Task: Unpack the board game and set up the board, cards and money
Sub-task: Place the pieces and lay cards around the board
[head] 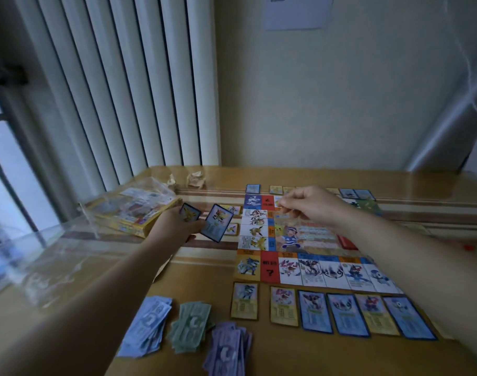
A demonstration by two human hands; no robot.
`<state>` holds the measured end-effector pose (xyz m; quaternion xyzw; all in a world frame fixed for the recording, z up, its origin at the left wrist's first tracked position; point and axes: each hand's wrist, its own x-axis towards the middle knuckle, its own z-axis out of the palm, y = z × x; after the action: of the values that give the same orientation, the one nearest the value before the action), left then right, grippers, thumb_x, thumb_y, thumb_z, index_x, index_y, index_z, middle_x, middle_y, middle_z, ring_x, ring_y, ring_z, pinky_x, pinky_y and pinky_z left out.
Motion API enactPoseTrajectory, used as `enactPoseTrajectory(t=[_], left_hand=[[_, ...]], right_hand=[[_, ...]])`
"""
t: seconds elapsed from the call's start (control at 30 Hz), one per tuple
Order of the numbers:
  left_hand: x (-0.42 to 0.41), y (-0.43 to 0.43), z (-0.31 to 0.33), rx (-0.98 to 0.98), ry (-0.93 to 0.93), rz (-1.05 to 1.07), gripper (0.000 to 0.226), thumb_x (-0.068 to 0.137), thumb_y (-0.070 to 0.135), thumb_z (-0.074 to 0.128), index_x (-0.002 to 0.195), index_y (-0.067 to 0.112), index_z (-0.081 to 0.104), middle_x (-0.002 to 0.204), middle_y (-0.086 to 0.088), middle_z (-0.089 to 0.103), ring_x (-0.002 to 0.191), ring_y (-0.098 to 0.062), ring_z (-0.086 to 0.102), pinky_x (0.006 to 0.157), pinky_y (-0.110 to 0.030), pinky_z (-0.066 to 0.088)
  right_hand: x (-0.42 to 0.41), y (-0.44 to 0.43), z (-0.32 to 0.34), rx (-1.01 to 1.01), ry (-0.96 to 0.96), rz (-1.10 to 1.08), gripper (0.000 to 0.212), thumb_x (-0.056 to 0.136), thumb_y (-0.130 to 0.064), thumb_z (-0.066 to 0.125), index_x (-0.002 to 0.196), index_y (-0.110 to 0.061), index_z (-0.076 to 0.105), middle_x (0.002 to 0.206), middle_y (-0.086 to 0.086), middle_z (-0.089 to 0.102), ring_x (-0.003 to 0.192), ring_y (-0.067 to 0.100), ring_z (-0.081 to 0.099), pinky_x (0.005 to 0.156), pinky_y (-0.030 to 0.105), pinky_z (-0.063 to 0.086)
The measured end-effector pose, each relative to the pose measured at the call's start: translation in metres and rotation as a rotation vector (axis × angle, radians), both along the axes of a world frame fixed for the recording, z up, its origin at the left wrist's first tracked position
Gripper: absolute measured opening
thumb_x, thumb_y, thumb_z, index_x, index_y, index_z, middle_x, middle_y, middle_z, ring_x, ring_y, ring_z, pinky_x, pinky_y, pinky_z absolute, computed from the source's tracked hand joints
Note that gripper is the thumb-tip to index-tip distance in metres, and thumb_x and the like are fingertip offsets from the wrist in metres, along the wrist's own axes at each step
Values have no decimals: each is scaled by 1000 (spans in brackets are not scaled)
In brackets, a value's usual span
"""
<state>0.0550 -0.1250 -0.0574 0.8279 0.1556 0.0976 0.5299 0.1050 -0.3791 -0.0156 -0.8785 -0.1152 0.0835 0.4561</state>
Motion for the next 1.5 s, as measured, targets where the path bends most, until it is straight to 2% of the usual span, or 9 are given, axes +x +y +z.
enactPoseTrajectory(t=[0.1,0.33,0.47,0.67,0.77,0.93,1.17,1.37,1.5], left_hand=[[-5,3,-4,-47,38,-16,14,82,10,72,79,11,58,72,-5,64,54,-10,59,45,-20,46],[-7,7,-11,-119,96,-42,15,81,12,74,85,3,63,75,-13,64,72,-24,58,74,-39,51],[-9,5,-11,-158,107,-60,15,81,11,74,88,5,62,78,-12,65,72,-23,60,77,-39,53],[-7,-3,5,-184,70,-114,13,81,15,74,84,7,64,77,-9,67,67,-19,60,66,-32,53],[1,-4,25,-250,-19,-114,11,80,14,74,84,12,64,84,-11,68,72,-19,62,71,-33,56],[11,-10,54,-157,-139,-66,9,83,17,71,82,16,62,75,-2,65,60,-10,57,43,-11,42],[29,-11,54,-126,-287,-20,15,86,17,68,100,14,63,76,3,62,64,-8,56,45,-9,42],[47,3,13,547,-15,-180,32,98,17,43,129,18,53,111,-5,61,77,-13,56,57,-16,42],[48,-5,-13,1009,258,-479,57,95,15,41,147,33,27,153,0,26,136,-30,30,108,-45,34]], right_hand=[[2,8,-5,-19,5,7,14,94,-24,56,95,-17,68,91,-5,69,72,6,57,64,22,42],[3,24,-14,-35,10,41,13,94,-23,56,89,-19,68,91,-5,69,82,11,59,78,31,49],[2,33,-16,-24,24,61,14,95,-23,56,94,-17,68,94,-4,71,79,7,59,61,19,41],[-2,54,-1,-76,-50,172,18,91,-26,60,108,-19,64,101,-5,65,90,12,60,84,28,48],[0,67,23,-75,-129,225,24,90,-19,62,114,-19,62,95,-6,63,89,11,60,78,24,47],[11,75,55,-126,-225,277,38,90,-11,60,126,-22,54,81,-5,64,66,0,59,63,15,46],[33,78,46,-141,-226,271,13,87,-12,63,90,-24,58,81,3,66,67,9,58,65,24,47],[69,80,-2,-146,-181,108,10,90,-14,62,97,-19,56,98,5,65,83,15,63,69,26,50],[89,91,-30,-191,-130,67,11,91,-9,59,99,-16,59,103,6,63,84,16,61,65,25,51]])
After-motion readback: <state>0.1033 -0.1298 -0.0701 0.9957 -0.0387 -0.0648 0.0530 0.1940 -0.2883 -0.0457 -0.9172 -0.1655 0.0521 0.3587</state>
